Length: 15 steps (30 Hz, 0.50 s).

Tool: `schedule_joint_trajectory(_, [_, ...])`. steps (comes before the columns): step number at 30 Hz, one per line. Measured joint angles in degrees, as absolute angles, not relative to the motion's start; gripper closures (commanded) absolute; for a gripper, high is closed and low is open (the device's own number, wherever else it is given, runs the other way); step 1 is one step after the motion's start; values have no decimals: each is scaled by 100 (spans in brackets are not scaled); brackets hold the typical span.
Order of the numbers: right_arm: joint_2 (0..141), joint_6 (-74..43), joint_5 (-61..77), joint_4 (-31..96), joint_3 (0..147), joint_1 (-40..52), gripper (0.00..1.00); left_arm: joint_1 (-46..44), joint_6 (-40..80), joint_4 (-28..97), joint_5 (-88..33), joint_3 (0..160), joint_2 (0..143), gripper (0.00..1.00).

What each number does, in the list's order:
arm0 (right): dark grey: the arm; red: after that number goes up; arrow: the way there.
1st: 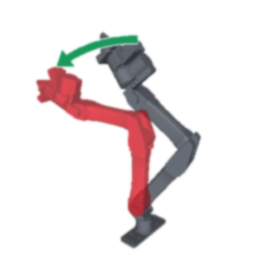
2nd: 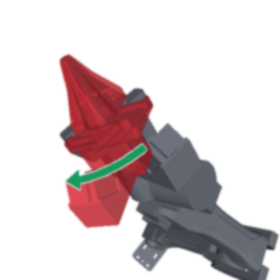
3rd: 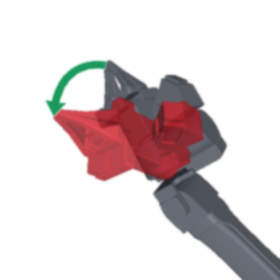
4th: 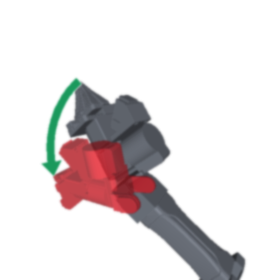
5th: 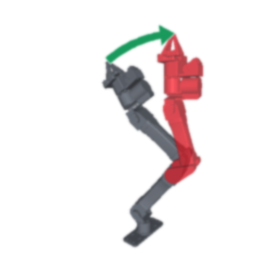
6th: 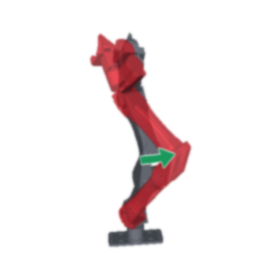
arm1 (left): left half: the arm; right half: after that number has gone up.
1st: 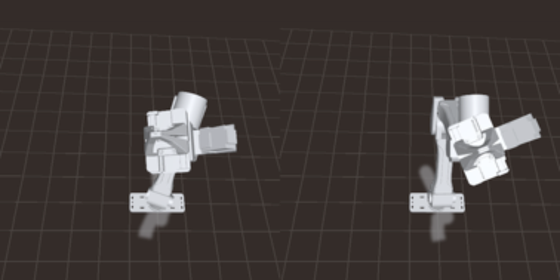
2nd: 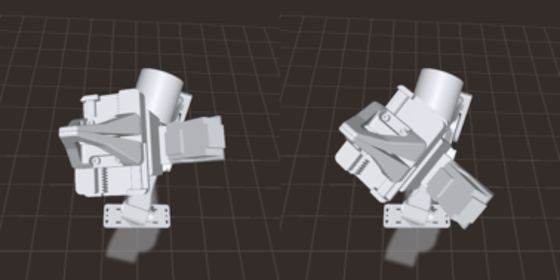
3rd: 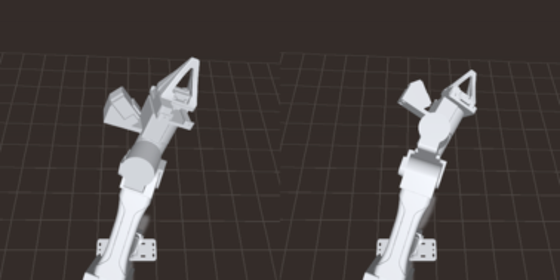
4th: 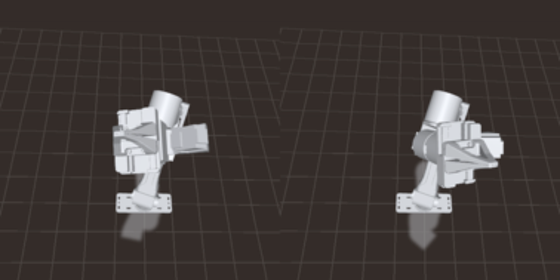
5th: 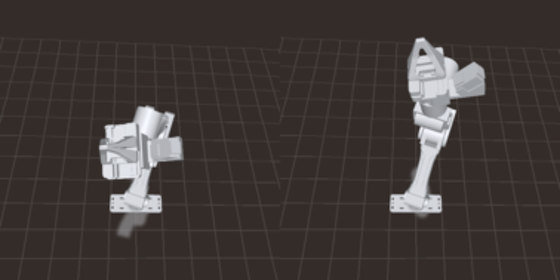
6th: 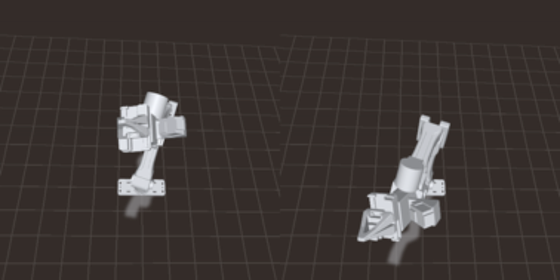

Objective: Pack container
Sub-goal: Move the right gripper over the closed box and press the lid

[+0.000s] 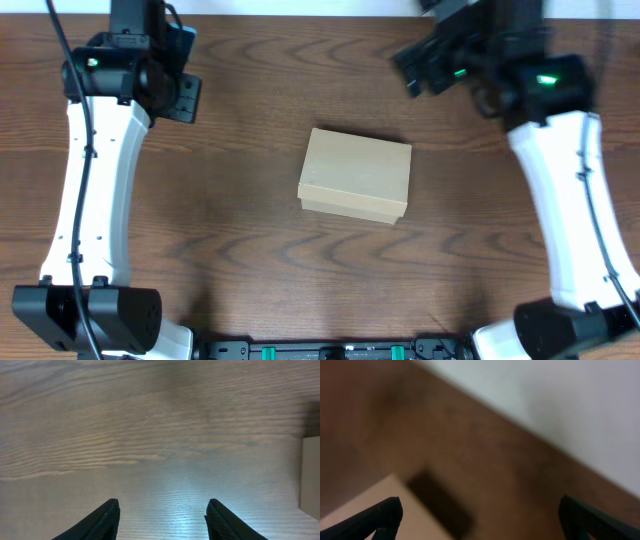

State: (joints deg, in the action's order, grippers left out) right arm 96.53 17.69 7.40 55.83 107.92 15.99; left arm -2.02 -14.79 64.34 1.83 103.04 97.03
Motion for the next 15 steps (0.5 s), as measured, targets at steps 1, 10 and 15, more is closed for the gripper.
schedule_joint_trajectory(1, [9758, 1778, 683, 5732, 10792, 1739, 12, -154, -1476, 6431, 185, 10304, 9703, 44])
schedule_joint_trajectory(10, [10571, 1763, 541, 6794, 10787, 2539, 95, 99, -1470, 6403, 174, 10304, 9703, 45])
schedule_joint_trajectory(15, [10650, 1710, 530, 6971, 10755, 2668, 98, 123, -1455, 6386, 172, 10304, 9703, 45])
